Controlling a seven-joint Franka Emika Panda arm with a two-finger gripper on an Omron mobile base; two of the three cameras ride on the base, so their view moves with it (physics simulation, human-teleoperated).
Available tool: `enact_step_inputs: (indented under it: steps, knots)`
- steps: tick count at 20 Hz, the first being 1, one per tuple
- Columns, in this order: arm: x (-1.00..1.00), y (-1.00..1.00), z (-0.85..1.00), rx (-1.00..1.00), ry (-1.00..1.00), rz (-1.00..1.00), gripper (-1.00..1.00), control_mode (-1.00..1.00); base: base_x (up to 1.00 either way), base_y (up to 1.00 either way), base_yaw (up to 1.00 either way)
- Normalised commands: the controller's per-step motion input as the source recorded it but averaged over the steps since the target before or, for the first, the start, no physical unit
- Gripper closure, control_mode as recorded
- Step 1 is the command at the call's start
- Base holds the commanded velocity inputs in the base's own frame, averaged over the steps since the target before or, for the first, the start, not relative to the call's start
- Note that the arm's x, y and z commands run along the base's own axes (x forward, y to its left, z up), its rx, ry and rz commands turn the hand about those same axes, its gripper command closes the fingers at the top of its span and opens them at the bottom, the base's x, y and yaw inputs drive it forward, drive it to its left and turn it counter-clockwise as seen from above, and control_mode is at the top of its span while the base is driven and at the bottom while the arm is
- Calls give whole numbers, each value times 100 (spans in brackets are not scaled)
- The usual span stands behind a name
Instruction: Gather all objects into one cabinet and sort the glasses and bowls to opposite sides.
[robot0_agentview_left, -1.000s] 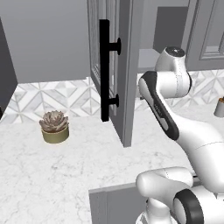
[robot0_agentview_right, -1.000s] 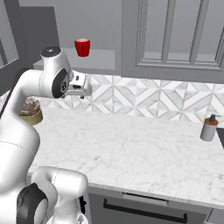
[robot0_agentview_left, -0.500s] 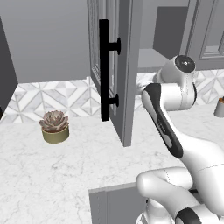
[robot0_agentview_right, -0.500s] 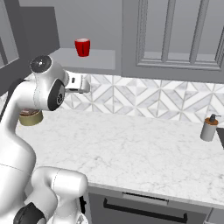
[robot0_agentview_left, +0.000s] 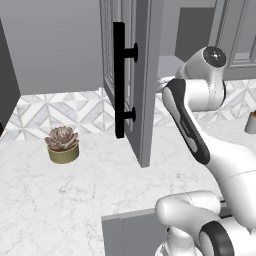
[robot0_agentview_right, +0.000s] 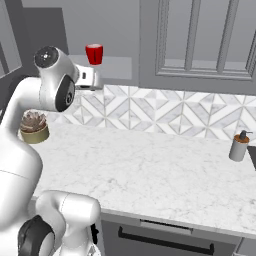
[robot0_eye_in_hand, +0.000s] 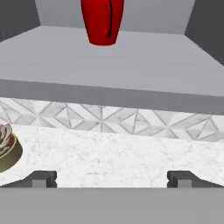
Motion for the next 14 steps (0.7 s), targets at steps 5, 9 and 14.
enact_step_inputs:
  steps: [5,9,14]
  knots:
    - [56,0,23,0,-10,0,-100,-100,0,0,0]
    - [70,0,1,0,-21,0,-100,-100,0,0,0]
    - [58,0,14,0,-11,0,-100,-100,0,0,0]
